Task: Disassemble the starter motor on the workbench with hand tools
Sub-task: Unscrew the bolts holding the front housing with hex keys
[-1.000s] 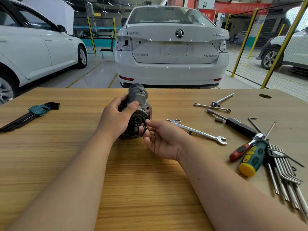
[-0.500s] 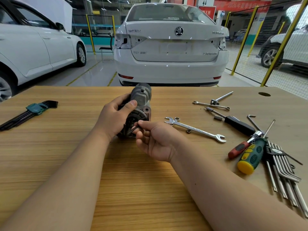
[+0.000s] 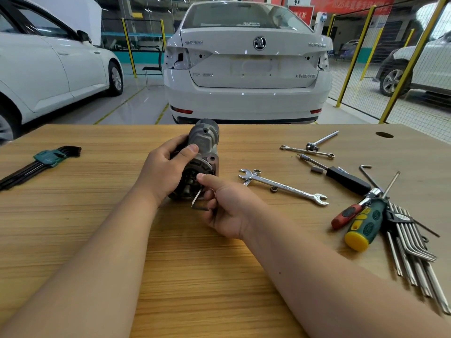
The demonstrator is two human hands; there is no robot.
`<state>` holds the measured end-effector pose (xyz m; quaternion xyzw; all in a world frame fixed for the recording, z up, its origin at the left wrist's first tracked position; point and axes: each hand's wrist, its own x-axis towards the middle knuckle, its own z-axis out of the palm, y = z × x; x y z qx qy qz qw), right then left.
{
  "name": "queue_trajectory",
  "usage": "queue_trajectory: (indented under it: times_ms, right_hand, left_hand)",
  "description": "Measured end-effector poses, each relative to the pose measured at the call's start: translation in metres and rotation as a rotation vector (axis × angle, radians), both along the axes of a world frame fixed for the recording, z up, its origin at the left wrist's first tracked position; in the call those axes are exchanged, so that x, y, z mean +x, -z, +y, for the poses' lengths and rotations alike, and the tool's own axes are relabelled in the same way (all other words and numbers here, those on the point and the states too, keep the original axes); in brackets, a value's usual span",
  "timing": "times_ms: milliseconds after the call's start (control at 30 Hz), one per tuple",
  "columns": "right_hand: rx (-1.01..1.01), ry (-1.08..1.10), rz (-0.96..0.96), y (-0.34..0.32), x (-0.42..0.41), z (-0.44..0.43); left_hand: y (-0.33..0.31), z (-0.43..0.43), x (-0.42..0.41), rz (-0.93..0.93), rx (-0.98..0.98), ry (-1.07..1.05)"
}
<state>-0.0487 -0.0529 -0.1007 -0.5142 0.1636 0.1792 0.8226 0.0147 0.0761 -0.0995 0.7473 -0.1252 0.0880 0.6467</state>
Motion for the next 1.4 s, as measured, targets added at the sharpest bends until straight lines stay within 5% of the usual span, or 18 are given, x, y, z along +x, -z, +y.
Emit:
queue_trajectory:
  times_ms: [433, 800, 1400]
  right_hand:
    - [0.192, -0.117, 0.012, -0.009, -0.004, -0.014]
    - [0.023, -0.067, 0.001, -0.009, -0.005, -0.011]
    - [0.067, -0.151, -0.084, -0.011, -0.004, -0.022]
  left_hand:
    - [-0.002, -0.001, -0.001, -0.004, -0.013, 0.009]
    - [0.001, -0.002, -0.001, -0.009, -0.03, 0.016]
    - [0.003, -0.002, 0.001, -0.01, -0.031, -0.001]
